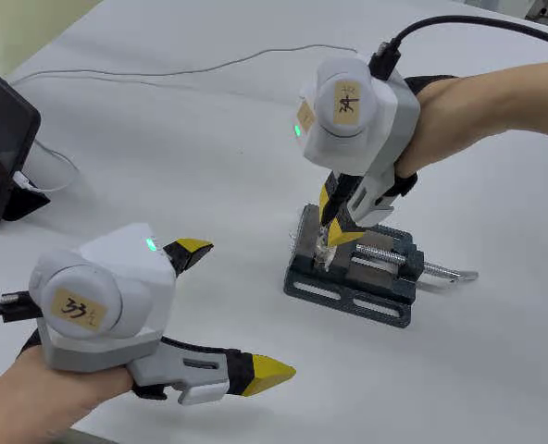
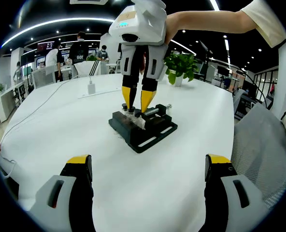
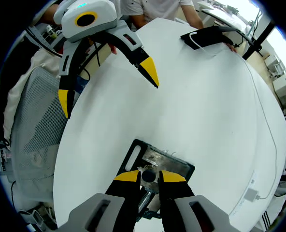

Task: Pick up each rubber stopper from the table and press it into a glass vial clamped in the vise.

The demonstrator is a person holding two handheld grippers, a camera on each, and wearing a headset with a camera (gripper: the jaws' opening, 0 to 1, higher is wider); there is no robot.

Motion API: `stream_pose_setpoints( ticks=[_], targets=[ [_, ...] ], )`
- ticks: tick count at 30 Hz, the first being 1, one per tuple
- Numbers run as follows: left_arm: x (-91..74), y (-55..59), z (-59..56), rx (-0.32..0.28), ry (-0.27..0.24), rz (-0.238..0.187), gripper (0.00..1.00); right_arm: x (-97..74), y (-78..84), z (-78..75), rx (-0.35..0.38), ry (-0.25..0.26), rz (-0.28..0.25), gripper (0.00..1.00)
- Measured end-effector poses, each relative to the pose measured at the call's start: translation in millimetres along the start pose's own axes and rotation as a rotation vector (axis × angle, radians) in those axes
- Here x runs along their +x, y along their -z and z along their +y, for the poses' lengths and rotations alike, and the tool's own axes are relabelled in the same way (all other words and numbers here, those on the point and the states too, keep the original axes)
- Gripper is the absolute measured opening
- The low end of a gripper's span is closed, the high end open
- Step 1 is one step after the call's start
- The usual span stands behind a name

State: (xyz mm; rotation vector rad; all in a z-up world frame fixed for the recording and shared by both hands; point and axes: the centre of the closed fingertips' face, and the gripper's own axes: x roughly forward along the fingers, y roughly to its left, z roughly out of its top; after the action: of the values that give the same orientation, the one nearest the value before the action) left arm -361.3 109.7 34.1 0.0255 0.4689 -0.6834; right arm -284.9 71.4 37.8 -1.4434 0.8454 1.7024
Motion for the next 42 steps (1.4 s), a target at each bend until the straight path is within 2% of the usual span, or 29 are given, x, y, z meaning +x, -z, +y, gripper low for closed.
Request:
stream_pose_setpoints(
  ticks=[6, 12, 17, 36, 42],
  targets=[
    [-1.1, 0.0, 1.0, -0.001, -0.003, -0.002, 0.97, -6.3, 6.0, 0.0, -0.008, 0.002, 0.004, 0.09],
    [-0.4, -0.4, 0.9, 0.000, -0.003, -0.004, 0.96, -6.3, 15.0, -3.9, 0.019, 0.007, -0.005, 0.05],
    [0.5, 0.0, 1.0, 0.002, -0.001, -0.001, 0.96, -4.2, 13.3, -0.1, 0.030, 0.005, -0.024, 0.01],
    [3.1, 5.7, -0.4, -0.006, 0.009, 0.016, 0.96, 4.3, 10.9, -8.7, 0.050, 0.017, -0.069, 0.00],
    [4.4, 5.8, -0.6, -0.010, 0.011, 0.014, 0.96, 4.8, 10.0, -8.1, 0.071, 0.024, -0.066, 0.00]
  ],
)
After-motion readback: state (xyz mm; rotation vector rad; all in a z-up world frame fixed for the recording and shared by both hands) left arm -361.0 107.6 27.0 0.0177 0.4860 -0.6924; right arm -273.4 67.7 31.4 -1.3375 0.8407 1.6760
